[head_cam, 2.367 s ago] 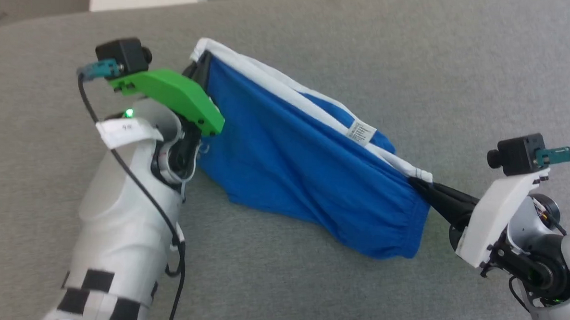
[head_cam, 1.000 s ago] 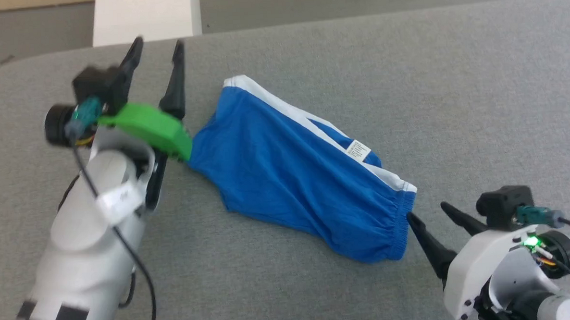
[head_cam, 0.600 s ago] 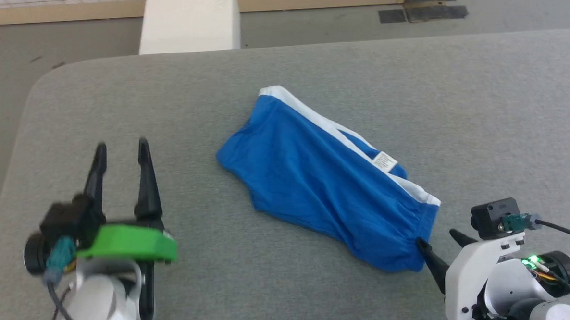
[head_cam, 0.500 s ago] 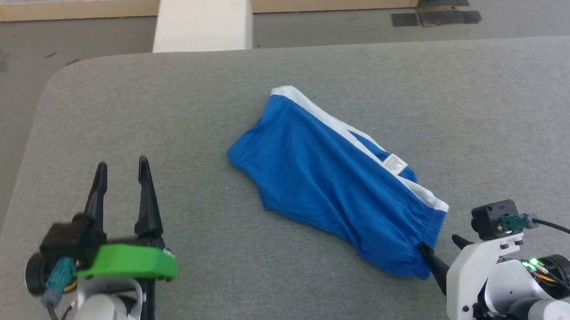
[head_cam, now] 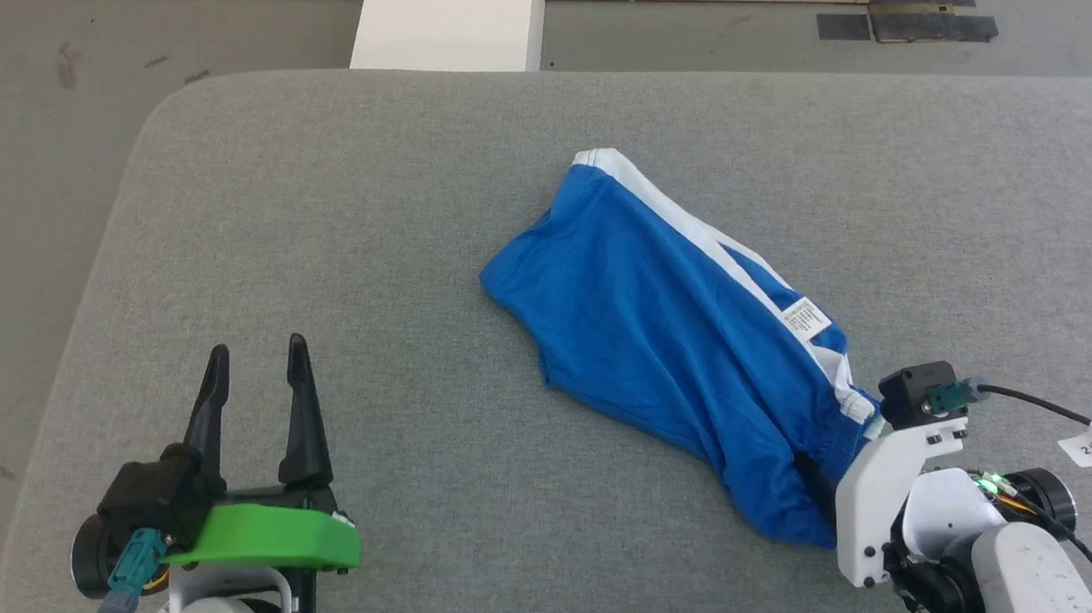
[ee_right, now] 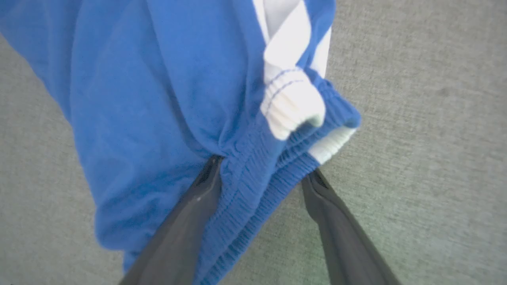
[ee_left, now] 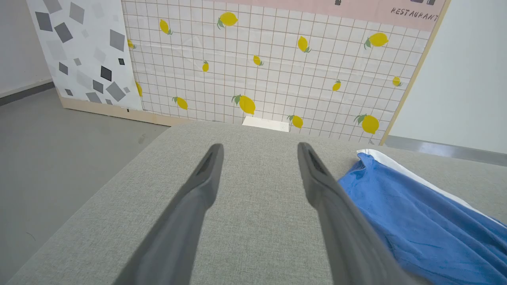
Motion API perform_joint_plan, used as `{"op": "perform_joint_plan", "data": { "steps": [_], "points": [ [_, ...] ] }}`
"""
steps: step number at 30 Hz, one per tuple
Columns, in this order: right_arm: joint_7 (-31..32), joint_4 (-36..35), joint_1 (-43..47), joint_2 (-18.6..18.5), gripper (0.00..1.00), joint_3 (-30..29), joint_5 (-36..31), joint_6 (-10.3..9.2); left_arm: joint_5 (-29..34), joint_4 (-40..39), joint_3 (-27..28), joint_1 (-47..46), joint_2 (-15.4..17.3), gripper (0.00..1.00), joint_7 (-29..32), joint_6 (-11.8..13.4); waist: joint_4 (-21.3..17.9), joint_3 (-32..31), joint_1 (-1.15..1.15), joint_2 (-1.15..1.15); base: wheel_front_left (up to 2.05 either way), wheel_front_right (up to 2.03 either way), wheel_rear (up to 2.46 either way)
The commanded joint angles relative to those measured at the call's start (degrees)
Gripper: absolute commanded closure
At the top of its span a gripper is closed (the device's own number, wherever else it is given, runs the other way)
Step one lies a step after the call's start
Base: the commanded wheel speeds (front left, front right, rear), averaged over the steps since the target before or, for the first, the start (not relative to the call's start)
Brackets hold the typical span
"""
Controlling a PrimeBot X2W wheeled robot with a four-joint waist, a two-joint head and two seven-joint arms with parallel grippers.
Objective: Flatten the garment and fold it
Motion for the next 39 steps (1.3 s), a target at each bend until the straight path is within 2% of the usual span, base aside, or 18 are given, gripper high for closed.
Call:
{"op": "perform_joint_plan", "data": {
  "steps": [1, 7, 13, 18, 21, 26, 29, 33, 36, 37, 38, 39],
  "points": [
    [0.94, 2.44, 0.78, 0.09, 1.0, 0.79, -0.06, -0.09, 0.53, 0.21, -0.05, 0.92, -0.24, 0.0, -0.21, -0.36, -0.16, -0.13, 0.0, 0.0, 0.0, 0.0, 0.0],
    [0.81, 1.58, -0.19, 0.09, 1.0, 1.62, 0.18, -0.09, -0.02, 1.34, -0.95, -0.21, -0.26, 0.0, 0.47, -1.8, -1.03, -0.07, 0.0, 0.0, 0.0, 0.0, 0.0],
    [1.34, -1.78, -1.78, 0.09, 1.0, 1.72, 0.02, -0.09, -3.11, 6.08, -3.09, -8.75, -1.43, 0.0, 5.08, -6.02, -1.88, 1.21, 0.0, 0.0, 0.0, 0.0, 0.0],
    [2.24, -4.61, -3.4, -0.49, 1.0, 2.83, -0.04, -0.09, -5.5, 16.35, -6.09, -21.34, -3.1, 0.0, 15.61, -9.01, -3.36, 3.15, 0.0, 0.0, 0.0, 0.0, 0.0],
    [2.58, -5.82, -4.38, -0.89, 1.0, 3.68, 0.5, -0.09, -6.19, 22.94, -8.07, -28.72, -4.38, 0.0, 22.98, -9.7, -4.44, 4.65, 0.0, 0.0, 0.0, 0.0, 0.0],
    [2.66, -7.68, -6.12, -1.32, 1.0, 5.96, 1.66, -0.09, -6.34, 35.44, -11.33, -39.46, -5.62, 0.0, 38.8, -8.52, -6.8, 7.55, 0.0, 0.0, 0.0, 0.0, 0.0],
    [2.13, -8.62, -6.91, -1.45, 1.0, 6.93, 2.44, -0.09, -5.78, 40.44, -12.94, -43.48, -5.76, 0.0, 46.16, -7.46, -8.2, 8.93, 0.0, 0.0, 0.0, 0.0, 0.0],
    [1.37, -9.62, -7.24, -1.47, 1.0, 7.33, 2.91, -0.09, -5.11, 43.77, -15.35, -45.75, -5.74, 0.0, 52.46, -8.03, -9.29, 10.24, 0.0, 0.0, 0.0, 0.0, 0.0],
    [1.02, -9.96, -7.19, -1.47, 1.0, 7.18, 3.05, -0.09, -5.73, 44.69, -16.08, -46.08, -6.19, 0.01, 54.25, -9.34, -9.57, 10.77, 0.0, 0.0, 0.0, 0.0, 0.0],
    [0.95, -10.02, -7.11, -1.49, 1.0, 7.01, 3.06, -0.09, -5.63, 44.97, -16.57, -46.15, -6.31, 0.54, 54.68, -9.73, -9.54, 10.9, 0.0, 0.0, 0.0, 0.0, 0.0],
    [0.89, -10.03, -7.03, -1.5, 1.0, 6.85, 3.05, -0.09, -5.74, 45.16, -16.87, -46.08, -6.54, 0.68, 55.0, -10.09, -9.48, 11.0, 0.0, 0.0, 0.0, 0.0, 0.0],
    [0.83, -10.01, -6.94, -1.51, 1.0, 6.69, 3.02, -0.09, -6.21, 45.46, -17.04, -45.85, -6.92, 1.0, 55.59, -10.54, -9.42, 11.07, 0.0, 0.0, 0.0, 0.0, 0.0]
  ]
}}
